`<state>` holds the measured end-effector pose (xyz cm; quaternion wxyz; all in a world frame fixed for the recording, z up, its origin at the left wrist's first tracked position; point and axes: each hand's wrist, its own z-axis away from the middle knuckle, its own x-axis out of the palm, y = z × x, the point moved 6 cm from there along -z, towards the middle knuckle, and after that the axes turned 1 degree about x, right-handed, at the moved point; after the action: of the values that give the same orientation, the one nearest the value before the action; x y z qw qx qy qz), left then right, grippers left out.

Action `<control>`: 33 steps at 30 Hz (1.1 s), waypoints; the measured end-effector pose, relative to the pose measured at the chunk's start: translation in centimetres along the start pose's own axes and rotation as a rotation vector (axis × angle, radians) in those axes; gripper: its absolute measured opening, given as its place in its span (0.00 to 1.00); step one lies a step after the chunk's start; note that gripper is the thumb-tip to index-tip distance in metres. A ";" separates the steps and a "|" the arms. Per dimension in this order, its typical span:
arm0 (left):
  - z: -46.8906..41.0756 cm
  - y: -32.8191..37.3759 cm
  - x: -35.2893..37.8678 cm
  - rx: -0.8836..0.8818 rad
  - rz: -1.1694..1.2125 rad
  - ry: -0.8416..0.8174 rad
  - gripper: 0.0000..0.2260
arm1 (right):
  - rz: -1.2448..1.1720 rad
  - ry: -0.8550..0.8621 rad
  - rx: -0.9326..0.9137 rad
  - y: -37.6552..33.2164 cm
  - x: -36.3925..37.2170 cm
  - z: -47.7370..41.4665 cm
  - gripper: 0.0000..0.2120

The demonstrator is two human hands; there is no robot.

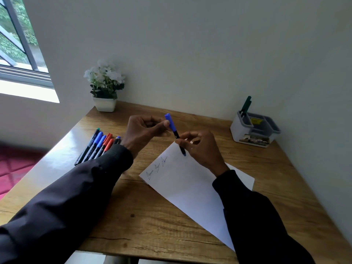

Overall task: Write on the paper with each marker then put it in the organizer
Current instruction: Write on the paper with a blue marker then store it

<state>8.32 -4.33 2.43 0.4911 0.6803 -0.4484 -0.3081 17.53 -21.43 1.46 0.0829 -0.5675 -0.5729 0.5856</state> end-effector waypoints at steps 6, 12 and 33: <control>-0.8 -1.6 0.6 -0.057 -0.071 0.016 0.05 | -0.361 0.013 0.112 0.8 -1.4 -0.1 0.04; -0.9 -2.3 0.9 -0.033 -0.316 -0.084 0.05 | -0.485 0.148 0.198 2.4 -4.3 -0.6 0.04; -0.6 -3.2 1.7 -0.055 -0.309 -0.190 0.04 | 0.018 0.642 0.323 9.1 -22.4 -6.1 0.09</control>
<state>10.53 -5.28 -0.32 0.4118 0.6952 -0.3744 -0.4549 34.87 -37.65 9.11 0.3422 -0.7070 -0.4126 0.4614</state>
